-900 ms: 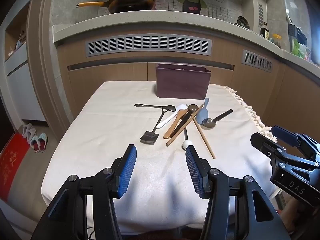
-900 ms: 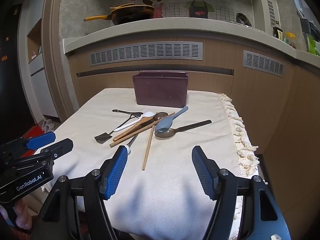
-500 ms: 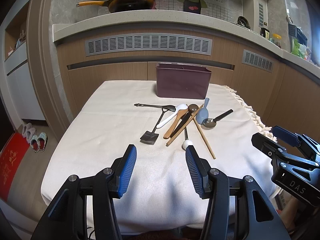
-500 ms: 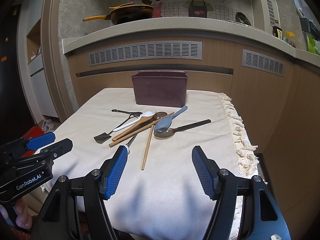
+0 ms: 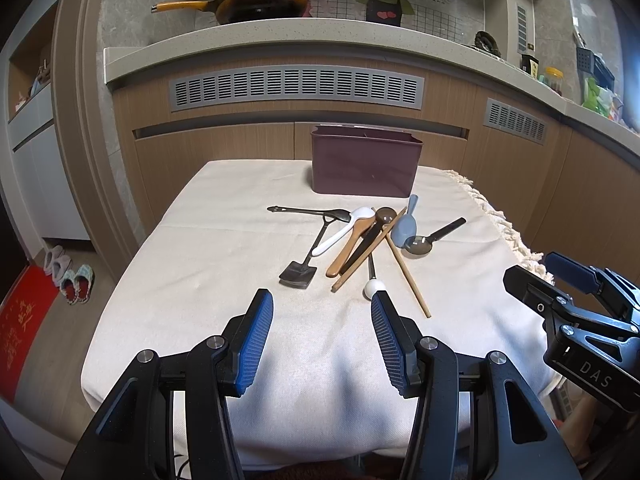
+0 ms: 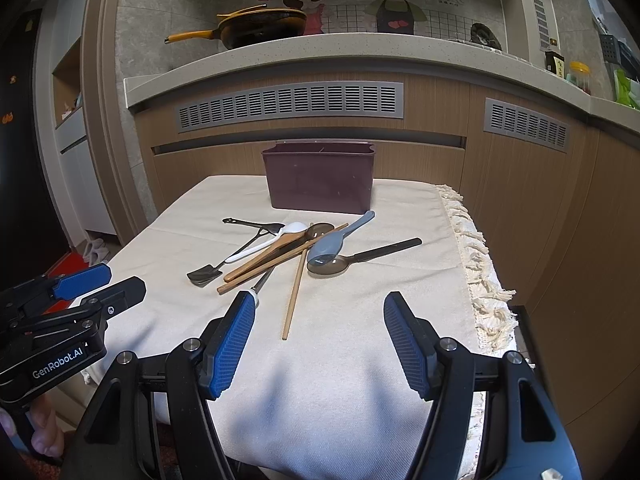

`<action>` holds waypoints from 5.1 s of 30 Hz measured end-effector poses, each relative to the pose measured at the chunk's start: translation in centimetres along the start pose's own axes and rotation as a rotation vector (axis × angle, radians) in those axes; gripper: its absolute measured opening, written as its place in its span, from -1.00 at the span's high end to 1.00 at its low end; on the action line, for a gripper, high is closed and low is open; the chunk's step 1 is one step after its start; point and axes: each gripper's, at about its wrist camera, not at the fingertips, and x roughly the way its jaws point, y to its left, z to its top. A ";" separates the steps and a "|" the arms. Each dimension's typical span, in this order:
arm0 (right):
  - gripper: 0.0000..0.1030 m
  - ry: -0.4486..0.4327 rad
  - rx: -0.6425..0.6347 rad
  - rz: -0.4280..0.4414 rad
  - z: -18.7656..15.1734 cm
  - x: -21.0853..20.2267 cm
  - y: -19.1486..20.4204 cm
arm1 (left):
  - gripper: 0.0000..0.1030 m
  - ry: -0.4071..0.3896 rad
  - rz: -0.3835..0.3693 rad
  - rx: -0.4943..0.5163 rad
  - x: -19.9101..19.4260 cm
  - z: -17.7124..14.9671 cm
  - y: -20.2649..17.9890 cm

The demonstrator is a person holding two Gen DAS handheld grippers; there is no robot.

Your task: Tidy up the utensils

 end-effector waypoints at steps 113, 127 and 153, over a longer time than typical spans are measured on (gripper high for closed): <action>0.83 0.322 0.007 0.052 8.7 17.5 -7.5 | 0.33 0.557 -0.211 0.427 24.1 9.0 -0.8; 0.85 0.200 0.028 0.098 10.4 13.5 -6.9 | 1.00 0.184 -0.346 0.095 15.6 13.5 3.5; 0.93 0.186 0.030 0.034 12.4 14.5 -10.0 | -0.15 0.419 -0.411 0.354 27.6 13.8 -4.0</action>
